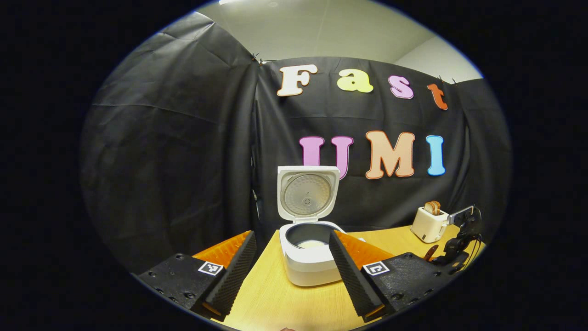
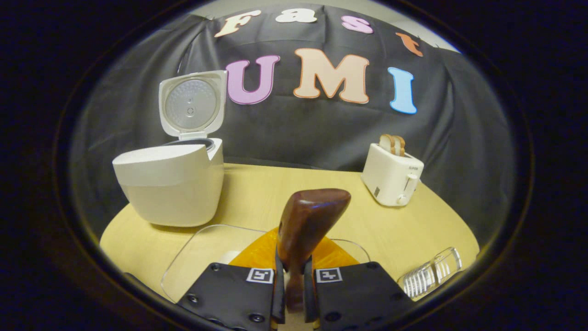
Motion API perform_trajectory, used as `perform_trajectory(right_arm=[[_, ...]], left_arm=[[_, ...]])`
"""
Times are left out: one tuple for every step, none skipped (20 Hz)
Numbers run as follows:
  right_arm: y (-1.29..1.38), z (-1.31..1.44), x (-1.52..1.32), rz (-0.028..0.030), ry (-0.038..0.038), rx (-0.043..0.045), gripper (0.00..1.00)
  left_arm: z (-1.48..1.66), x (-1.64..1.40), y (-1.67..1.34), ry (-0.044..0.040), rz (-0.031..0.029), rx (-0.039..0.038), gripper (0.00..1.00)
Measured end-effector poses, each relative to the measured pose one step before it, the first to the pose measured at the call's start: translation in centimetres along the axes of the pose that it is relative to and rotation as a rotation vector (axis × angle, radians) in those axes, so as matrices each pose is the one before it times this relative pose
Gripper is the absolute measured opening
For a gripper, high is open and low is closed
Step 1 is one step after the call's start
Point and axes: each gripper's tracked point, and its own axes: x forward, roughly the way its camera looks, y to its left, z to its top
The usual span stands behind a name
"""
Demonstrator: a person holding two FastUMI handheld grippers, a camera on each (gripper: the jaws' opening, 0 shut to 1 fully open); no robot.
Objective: Close the left gripper, press the button to open the rice cooker; take a wooden spoon from the chopstick holder with the right hand, scoop a spoonful of rice and pour it into the rice cooker, then put the wooden spoon back into the chopstick holder.
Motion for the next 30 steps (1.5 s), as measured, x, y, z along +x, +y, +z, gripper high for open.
perform_trajectory(right_arm=[[0.659,-0.3,0.057,0.01357,0.01704,0.03497,0.19],[0.472,-0.108,0.022,0.00882,0.01082,0.0335,0.2],[0.264,-0.136,-0.093,0.00778,0.01703,0.03141,0.2],[0.31,-0.106,0.052,0.00947,0.016,0.0411,0.18],[0.025,-0.065,-0.016,0.00825,0.01734,0.04227,0.2],[-0.006,-0.095,0.063,0.00708,0.01718,0.04489,0.19],[-0.044,-0.158,0.056,0.00518,0.0177,0.05048,0.2],[-0.178,-0.129,0.164,0.00717,0.024,0.05348,0.2],[-0.366,-0.066,0.01,0.0052,0.02072,0.05968,0.19],[-0.497,-0.041,0.106,0.00079,0.02173,0.06226,0.19],[-0.421,-0.126,0.002,0.00144,0.01927,0.05843,0.19],[-0.568,0.198,0.016,-0.00007,0.0133,0.05602,0.18],[-0.557,0.083,-0.151,-0.00199,0.00747,0.04625,0.18],[-0.556,0.449,-0.063,-0.0043,-0.00095,0.03212,0.18],[-0.453,0.453,-0.147,-0.00166,-0.00213,0.0276,0.18],[-0.282,0.523,-0.11,0.00683,0.00144,0.03265,0.18],[-0.056,0.442,-0.17,0.00885,0.00072,0.03858,0.19],[0.057,0.734,-0.176,0.00938,-0.00005,0.03927,0.19],[0.09,0.658,-0.407,0.00938,-0.00521,0.02931,0.18],[0.131,0.778,-0.345,0.00842,-0.00579,0.02148,0.18],[0.261,0.543,-0.242,0.00981,-0.0021,0.01992,0.19],[0.448,0.538,-0.125,0.01349,0.00142,0.0213,0.19],[0.609,0.522,-0.219,0.0135,-0.00135,0.02544,0.19],[0.632,0.464,-0.214,0.01354,0.00012,0.01876,0.19],[0.795,0.48,-0.173,0.01371,-0.00249,0.01114,0.19],[0.743,0.429,-0.098,0.01359,-0.00344,0.00278,0.19],[0.948,0.465,-0.088,0.01652,-0.00375,-0.00366,0.18],[1.053,0.409,0.066,0.01651,-0.0051,-0.00423,0.18],[1.063,0.232,0.094,0.0164,-0.00188,-0.00288,0.18],[1.18,0.181,0.1,0.01837,0.00067,0.0029,0.18]], left_arm=[[-0.009,-0.011,0.117,-0.00002,-0.0013,0.00318,0.94],[-0.032,0.0,0.146,-0.00071,0.00037,0.00197,0.94],[0.033,0.004,0.061,0.00011,0.00073,-0.00094,0.94],[-0.133,0.064,-0.009,0.0002,0.00091,-0.00308,0.94],[-0.028,0.009,0.025,0.0002,-0.00064,-0.00178,0.94],[-0.24,-0.097,0.047,0.0025,0.00016,-0.00097,0.94],[-0.022,0.102,0.028,-0.00003,0.00099,-0.00104,0.94],[-0.037,0.033,0.01,0.00114,-0.00046,-0.00184,0.93],[0.028,-0.043,0.034,-0.00076,0.00041,-0.00151,0.93],[-0.058,-0.061,0.054,-0.00028,-0.00002,-0.00067,0.93],[-0.009,0.005,-0.027,-0.00036,-0.00005,0.00066,0.93],[-0.049,-0.03,-0.059,-0.0002,-0.00009,0.00132,0.93],[0.091,0.022,-0.042,-0.00054,-0.001,0.00206,0.93],[-0.025,0.011,-0.044,-0.00047,-0.00005,0.00177,0.93],[0.08,0.065,-0.038,-0.00107,-0.00053,0.00113,0.93],[-0.037,-0.08,-0.043,-0.00054,-0.00114,-0.00004,0.93],[0.054,0.047,-0.192,-0.00047,-0.00235,-0.00055,0.93],[0.025,0.003,-0.258,-0.00082,-0.00413,-0.00126,0.93],[0.081,-0.008,-0.256,-0.00106,-0.00356,-0.00058,0.93],[0.053,0.054,-0.245,-0.00196,-0.00568,-0.00039,0.94],[0.167,-0.142,-0.188,-0.00383,-0.00386,0.00019,0.94],[0.094,0.058,-0.246,-0.00398,-0.00397,-0.00034,0.94],[0.152,0.047,-0.152,-0.00233,-0.00109,-0.00074,0.94],[0.016,-0.01,-0.004,-0.00306,-0.00054,-0.00129,0.94],[0.188,-0.058,-0.011,-0.00328,0.00085,-0.00112,0.94],[0.095,-0.131,-0.014,-0.0035,0.00057,-0.00089,0.94],[0.184,-0.17,0.106,-0.00577,0.00309,0.00044,0.95],[0.091,-0.086,0.096,-0.00435,0.00314,-0.00012,0.94],[0.07,-0.178,0.241,-0.00299,0.00528,-0.00241,0.94],[-0.034,-0.198,0.201,-0.00121,0.00558,-0.00447,0.93]])
